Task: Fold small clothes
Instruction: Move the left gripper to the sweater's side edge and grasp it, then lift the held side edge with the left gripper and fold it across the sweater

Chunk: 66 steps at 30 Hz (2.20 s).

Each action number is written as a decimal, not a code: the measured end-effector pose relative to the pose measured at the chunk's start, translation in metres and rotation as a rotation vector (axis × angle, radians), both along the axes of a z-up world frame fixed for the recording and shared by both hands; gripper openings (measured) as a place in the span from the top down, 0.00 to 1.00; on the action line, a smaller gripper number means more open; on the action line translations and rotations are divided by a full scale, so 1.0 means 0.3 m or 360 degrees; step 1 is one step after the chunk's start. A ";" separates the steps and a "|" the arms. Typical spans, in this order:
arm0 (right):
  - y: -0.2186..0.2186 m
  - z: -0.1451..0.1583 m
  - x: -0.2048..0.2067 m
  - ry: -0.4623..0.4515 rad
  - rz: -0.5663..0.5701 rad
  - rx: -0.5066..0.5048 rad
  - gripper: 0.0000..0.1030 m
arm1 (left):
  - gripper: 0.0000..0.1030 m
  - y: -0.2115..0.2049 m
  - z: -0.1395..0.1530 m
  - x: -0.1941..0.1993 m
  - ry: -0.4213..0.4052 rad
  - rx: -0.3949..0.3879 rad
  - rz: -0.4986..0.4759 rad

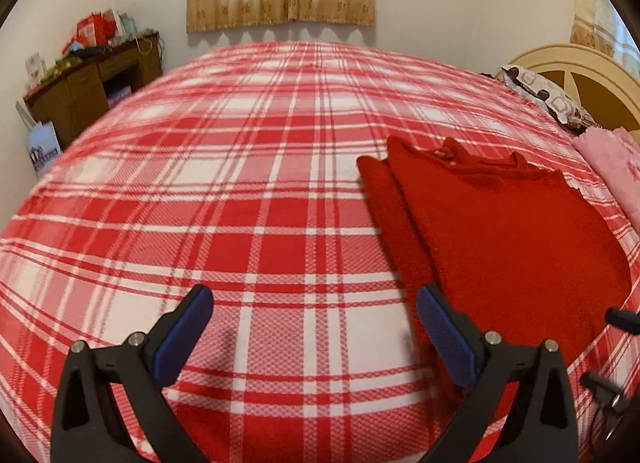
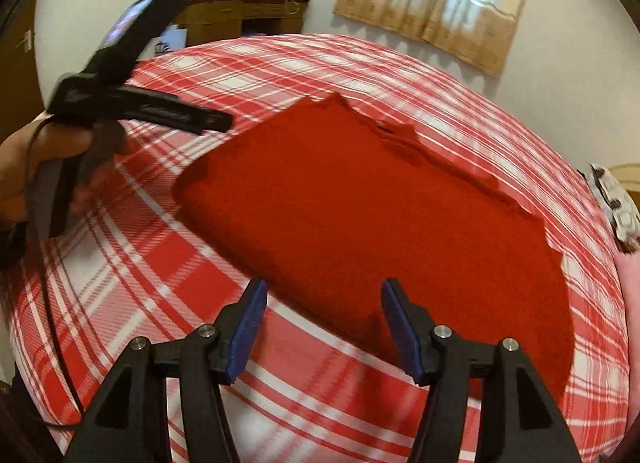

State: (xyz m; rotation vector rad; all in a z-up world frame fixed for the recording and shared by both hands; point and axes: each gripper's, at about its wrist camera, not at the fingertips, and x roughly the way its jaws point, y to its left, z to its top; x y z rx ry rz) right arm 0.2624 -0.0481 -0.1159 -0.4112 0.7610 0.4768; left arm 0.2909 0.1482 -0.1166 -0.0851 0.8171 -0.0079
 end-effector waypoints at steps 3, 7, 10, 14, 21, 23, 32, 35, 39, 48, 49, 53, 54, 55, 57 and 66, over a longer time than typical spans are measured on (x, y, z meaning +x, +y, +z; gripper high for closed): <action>0.058 -0.018 -0.017 -0.0016 0.0066 -0.0024 0.41 | 0.00 0.020 -0.020 0.018 0.0027 -0.0082 0.0003; 0.111 -0.039 -0.022 -0.0034 0.0128 -0.0054 0.41 | 0.00 0.043 -0.029 0.033 0.0044 -0.0212 0.0004; 0.148 -0.047 -0.026 -0.0050 0.0149 -0.0070 0.41 | 0.00 0.044 -0.026 0.047 0.0037 -0.0273 -0.0007; 0.193 -0.052 -0.033 -0.0080 0.0169 -0.0082 0.41 | 0.00 0.030 -0.020 0.079 0.0039 -0.0349 -0.0037; 0.242 -0.067 -0.030 -0.0126 0.0157 -0.0091 0.41 | 0.00 -0.019 0.001 0.131 0.0005 -0.0394 -0.0093; 0.246 -0.070 -0.026 -0.0135 0.0146 -0.0087 0.41 | 0.00 -0.022 0.012 0.139 -0.0019 -0.0419 -0.0102; 0.266 -0.074 0.000 -0.0172 0.0120 -0.0060 0.41 | 0.02 -0.069 -0.014 0.228 0.0008 -0.0385 -0.0174; 0.285 -0.077 0.004 -0.0205 0.0117 -0.0081 0.41 | 0.15 -0.068 -0.028 0.261 -0.0002 -0.0392 -0.0158; 0.282 -0.088 0.000 -0.0224 0.0123 -0.0088 0.41 | 0.32 -0.086 -0.038 0.273 0.0011 -0.0402 -0.0200; 0.265 -0.088 0.018 -0.0227 0.0120 -0.0072 0.52 | 0.66 -0.108 -0.038 0.258 -0.0010 -0.0367 -0.0251; 0.271 -0.088 0.013 -0.0231 0.0120 -0.0078 0.55 | 0.68 -0.110 -0.037 0.261 -0.0013 -0.0357 -0.0251; 0.267 -0.092 0.011 -0.0221 0.0106 -0.0061 0.68 | 0.72 -0.119 -0.038 0.261 -0.0019 -0.0328 -0.0257; 0.262 -0.090 0.015 -0.0217 0.0093 -0.0051 0.70 | 0.73 -0.118 -0.038 0.262 -0.0018 -0.0331 -0.0260; 0.258 -0.089 0.016 -0.0210 0.0088 -0.0039 0.74 | 0.73 -0.119 -0.039 0.263 -0.0017 -0.0331 -0.0261; 0.255 -0.084 0.017 -0.0206 0.0086 -0.0026 0.77 | 0.74 -0.118 -0.039 0.263 -0.0016 -0.0328 -0.0262; 0.242 -0.076 0.020 -0.0196 0.0094 0.0013 0.83 | 0.79 -0.122 -0.040 0.268 -0.0003 -0.0342 -0.0279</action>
